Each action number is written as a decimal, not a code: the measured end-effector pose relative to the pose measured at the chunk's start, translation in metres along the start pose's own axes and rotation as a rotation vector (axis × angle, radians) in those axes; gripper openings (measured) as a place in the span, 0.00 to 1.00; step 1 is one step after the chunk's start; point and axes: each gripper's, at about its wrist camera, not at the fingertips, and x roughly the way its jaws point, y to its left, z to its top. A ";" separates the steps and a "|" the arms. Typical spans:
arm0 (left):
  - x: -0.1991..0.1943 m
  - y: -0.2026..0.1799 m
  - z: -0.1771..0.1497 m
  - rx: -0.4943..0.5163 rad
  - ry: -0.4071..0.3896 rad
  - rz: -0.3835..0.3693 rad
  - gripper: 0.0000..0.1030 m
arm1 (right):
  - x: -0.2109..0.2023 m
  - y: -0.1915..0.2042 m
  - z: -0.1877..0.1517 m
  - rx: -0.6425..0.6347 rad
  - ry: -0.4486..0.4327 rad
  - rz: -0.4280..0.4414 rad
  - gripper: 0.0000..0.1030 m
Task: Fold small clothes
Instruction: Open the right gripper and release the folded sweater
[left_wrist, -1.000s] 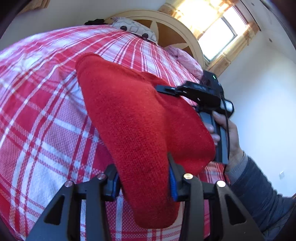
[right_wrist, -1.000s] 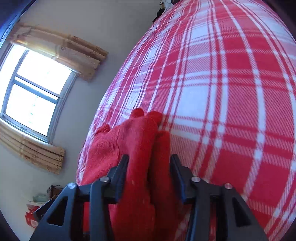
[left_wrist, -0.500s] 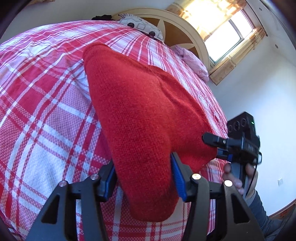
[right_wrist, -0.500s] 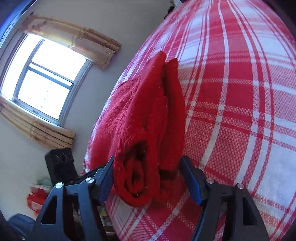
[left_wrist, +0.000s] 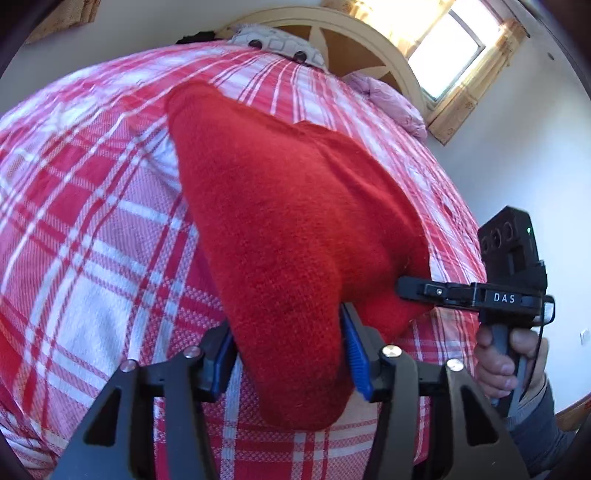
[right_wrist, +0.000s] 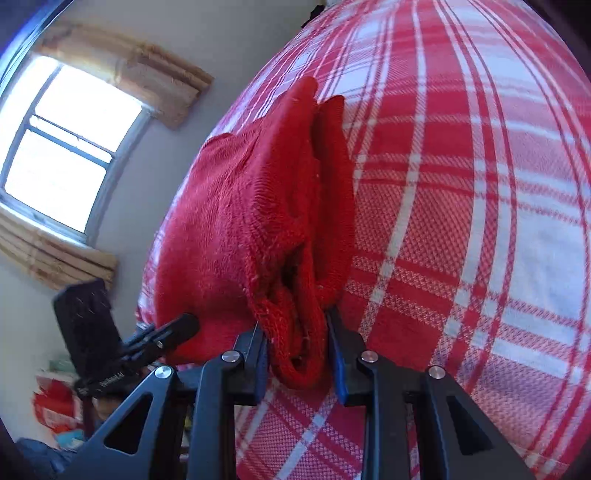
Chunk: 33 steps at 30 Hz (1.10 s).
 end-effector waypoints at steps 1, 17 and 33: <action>-0.001 0.001 -0.001 -0.006 -0.007 -0.002 0.57 | -0.003 -0.005 0.000 0.018 -0.004 0.018 0.28; -0.007 -0.007 -0.011 0.037 -0.022 0.067 0.73 | -0.024 0.101 0.006 -0.353 -0.249 -0.127 0.52; -0.049 -0.018 -0.029 0.125 -0.098 0.236 0.91 | -0.045 0.057 -0.031 -0.202 -0.317 -0.336 0.53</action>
